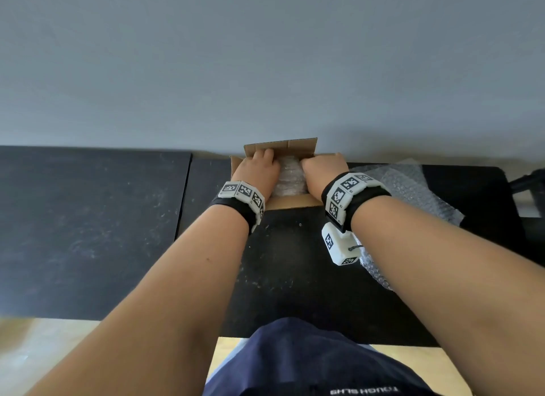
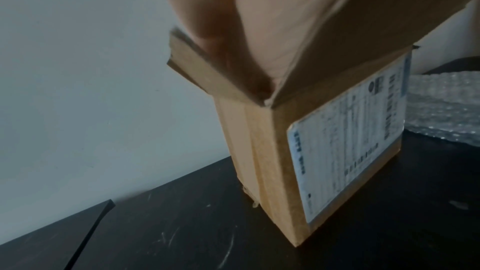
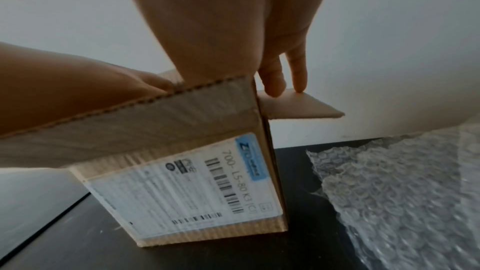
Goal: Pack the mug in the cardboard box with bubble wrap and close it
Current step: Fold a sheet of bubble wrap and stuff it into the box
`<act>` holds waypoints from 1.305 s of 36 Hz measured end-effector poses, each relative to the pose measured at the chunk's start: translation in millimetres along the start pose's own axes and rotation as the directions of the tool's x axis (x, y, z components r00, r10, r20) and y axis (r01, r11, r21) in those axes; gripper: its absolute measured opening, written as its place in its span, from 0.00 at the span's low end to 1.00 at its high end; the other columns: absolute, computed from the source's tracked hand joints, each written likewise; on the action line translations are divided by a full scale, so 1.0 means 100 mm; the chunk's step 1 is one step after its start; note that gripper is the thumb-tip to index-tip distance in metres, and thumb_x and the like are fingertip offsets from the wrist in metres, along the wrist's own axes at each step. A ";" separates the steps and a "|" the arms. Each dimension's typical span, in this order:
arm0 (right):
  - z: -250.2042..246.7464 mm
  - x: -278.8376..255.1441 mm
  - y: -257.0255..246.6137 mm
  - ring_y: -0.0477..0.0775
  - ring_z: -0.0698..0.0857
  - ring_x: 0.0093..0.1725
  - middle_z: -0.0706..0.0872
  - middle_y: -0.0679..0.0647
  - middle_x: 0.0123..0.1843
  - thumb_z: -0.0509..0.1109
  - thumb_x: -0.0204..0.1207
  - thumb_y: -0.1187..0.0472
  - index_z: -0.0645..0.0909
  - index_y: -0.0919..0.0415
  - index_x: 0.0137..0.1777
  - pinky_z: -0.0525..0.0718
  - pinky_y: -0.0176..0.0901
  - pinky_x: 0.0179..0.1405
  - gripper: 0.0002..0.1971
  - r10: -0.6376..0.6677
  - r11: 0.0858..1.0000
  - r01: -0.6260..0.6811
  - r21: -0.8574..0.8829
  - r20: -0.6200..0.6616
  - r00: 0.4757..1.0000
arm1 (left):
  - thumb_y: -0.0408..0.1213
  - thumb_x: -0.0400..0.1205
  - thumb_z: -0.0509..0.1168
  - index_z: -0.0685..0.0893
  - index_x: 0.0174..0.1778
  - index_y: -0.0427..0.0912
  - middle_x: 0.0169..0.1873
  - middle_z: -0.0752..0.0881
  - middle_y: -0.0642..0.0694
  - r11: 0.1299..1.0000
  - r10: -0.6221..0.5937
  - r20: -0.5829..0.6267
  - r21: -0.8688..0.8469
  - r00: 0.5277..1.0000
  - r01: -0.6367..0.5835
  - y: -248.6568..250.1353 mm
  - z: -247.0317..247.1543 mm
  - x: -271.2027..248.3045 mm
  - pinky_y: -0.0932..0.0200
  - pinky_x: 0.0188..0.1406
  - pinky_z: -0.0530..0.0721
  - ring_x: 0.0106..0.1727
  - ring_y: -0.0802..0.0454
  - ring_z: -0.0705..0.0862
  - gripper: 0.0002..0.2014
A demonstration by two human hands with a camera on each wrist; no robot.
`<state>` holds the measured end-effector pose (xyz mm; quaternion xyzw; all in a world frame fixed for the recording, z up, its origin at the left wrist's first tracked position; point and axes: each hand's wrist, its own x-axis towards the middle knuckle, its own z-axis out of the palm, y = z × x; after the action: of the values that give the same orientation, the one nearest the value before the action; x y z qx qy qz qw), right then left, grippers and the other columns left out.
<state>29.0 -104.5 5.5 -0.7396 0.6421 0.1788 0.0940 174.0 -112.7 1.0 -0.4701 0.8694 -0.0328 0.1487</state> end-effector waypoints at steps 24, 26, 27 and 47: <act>0.07 0.12 0.03 0.59 0.86 0.49 0.87 0.51 0.49 0.68 0.74 0.56 0.77 0.51 0.57 0.76 0.48 0.44 0.12 -0.041 0.993 0.041 0.108 -0.002 0.999 | 0.31 0.80 0.66 0.71 0.76 0.40 0.72 0.72 0.38 0.855 -0.127 0.289 -0.453 0.949 0.253 -0.01 0.01 0.11 0.52 0.69 0.76 0.70 0.40 0.76 0.27; 0.08 0.14 0.02 0.61 0.86 0.48 0.86 0.53 0.47 0.69 0.74 0.56 0.74 0.55 0.59 0.76 0.49 0.44 0.15 -0.032 0.993 0.032 0.114 0.001 0.999 | 0.31 0.79 0.67 0.70 0.77 0.40 0.71 0.73 0.37 0.855 -0.114 0.283 -0.460 0.952 0.240 -0.01 -0.01 0.13 0.50 0.68 0.79 0.69 0.39 0.77 0.28; 0.08 0.14 0.02 0.61 0.85 0.46 0.85 0.53 0.44 0.70 0.75 0.55 0.73 0.56 0.61 0.76 0.49 0.43 0.17 -0.027 0.993 0.026 0.115 0.007 1.000 | 0.30 0.78 0.67 0.69 0.77 0.40 0.71 0.73 0.37 0.857 -0.109 0.277 -0.460 0.955 0.231 -0.01 -0.02 0.14 0.49 0.68 0.79 0.69 0.38 0.78 0.29; 0.02 -0.06 0.00 0.62 0.85 0.58 0.83 0.54 0.59 0.68 0.76 0.57 0.79 0.49 0.65 0.82 0.53 0.56 0.17 0.064 0.973 -0.064 0.223 0.006 0.998 | 0.30 0.81 0.63 0.72 0.74 0.38 0.71 0.69 0.37 0.883 -0.103 0.263 -0.419 0.959 0.210 0.00 -0.06 0.06 0.50 0.65 0.81 0.63 0.39 0.81 0.23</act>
<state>28.3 -98.6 5.4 -0.7035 0.6816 0.1081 0.1701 169.1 -118.7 5.5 -0.5609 0.7893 0.2095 0.1359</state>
